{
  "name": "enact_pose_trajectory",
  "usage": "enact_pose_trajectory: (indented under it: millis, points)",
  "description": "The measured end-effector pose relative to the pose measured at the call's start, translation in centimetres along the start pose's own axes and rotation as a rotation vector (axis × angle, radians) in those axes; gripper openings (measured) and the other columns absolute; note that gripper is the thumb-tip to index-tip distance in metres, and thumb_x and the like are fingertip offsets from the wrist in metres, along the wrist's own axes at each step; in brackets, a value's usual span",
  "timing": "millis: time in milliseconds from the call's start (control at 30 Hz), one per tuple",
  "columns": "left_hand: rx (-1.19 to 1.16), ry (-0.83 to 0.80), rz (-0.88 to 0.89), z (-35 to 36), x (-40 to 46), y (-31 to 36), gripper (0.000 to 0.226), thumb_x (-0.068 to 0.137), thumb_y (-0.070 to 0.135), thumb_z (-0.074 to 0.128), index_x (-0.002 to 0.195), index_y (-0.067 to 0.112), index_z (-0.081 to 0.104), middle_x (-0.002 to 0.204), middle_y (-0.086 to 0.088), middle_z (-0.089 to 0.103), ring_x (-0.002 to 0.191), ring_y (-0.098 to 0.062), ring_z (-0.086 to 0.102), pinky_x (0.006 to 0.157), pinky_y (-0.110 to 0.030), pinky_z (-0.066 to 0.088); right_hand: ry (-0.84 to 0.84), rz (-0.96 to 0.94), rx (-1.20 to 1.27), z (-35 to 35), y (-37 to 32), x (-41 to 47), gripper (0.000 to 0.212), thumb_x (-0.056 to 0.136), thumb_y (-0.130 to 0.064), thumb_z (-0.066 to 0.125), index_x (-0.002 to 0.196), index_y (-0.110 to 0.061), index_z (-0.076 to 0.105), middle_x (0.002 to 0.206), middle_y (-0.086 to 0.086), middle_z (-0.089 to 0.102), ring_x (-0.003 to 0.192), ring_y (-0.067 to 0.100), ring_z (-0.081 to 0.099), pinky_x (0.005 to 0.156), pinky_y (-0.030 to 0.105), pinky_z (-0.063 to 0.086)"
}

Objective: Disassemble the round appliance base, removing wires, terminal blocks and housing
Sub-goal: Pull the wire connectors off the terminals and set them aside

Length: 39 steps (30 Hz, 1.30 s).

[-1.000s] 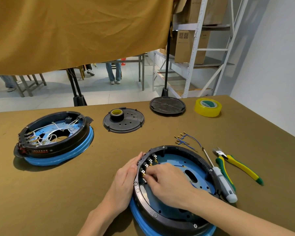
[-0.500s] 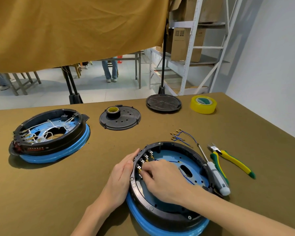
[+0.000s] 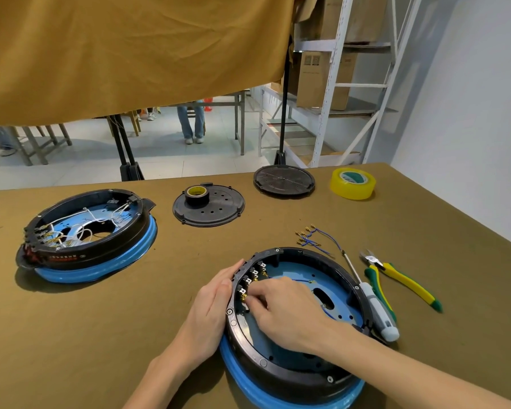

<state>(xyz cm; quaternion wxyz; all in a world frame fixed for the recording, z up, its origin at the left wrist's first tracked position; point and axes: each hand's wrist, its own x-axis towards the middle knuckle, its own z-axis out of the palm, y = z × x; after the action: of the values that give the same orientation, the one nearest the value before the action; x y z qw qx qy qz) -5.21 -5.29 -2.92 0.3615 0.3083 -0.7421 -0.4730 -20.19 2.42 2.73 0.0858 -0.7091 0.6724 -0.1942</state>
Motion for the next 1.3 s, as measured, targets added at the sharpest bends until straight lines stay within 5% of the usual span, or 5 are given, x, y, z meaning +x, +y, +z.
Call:
enact_pose_trajectory:
  millis: [267,667,1300]
  points:
    - [0.0,-0.014,0.021,-0.06,0.11,-0.35,0.059,0.104,0.055,0.03,0.15,0.025,0.05,0.142,0.02,0.061,0.137,-0.004,0.053,0.114,-0.021,0.039,0.01,-0.006,-0.012,-0.16,-0.06,-0.09,0.032,0.098,-0.035,0.044,0.071,-0.017,0.049,0.064,-0.001,0.055,0.065,0.02,0.054,0.065,0.042,0.049]
    - [0.004,-0.013,0.024,-0.02,0.24,-0.39,0.062,0.103,0.056,0.03,0.152,0.023,0.049,0.147,0.016,0.058,0.14,-0.005,0.05,0.119,-0.037,0.037,0.008,-0.001,0.018,-0.5,-0.13,-0.03,0.032,0.096,-0.031,0.048,0.068,-0.015,0.048,0.062,0.001,0.055,0.064,0.022,0.052,0.065,0.044,0.05]
    - [-0.01,-0.033,0.03,-0.07,0.2,-0.36,0.056,0.104,0.051,0.03,0.15,0.026,0.05,0.143,0.017,0.061,0.137,-0.005,0.053,0.113,-0.025,0.042,0.094,-0.021,0.165,-0.76,0.71,-0.64,0.037,0.098,-0.03,0.049,0.063,-0.018,0.047,0.054,-0.002,0.049,0.053,0.018,0.046,0.055,0.039,0.041]
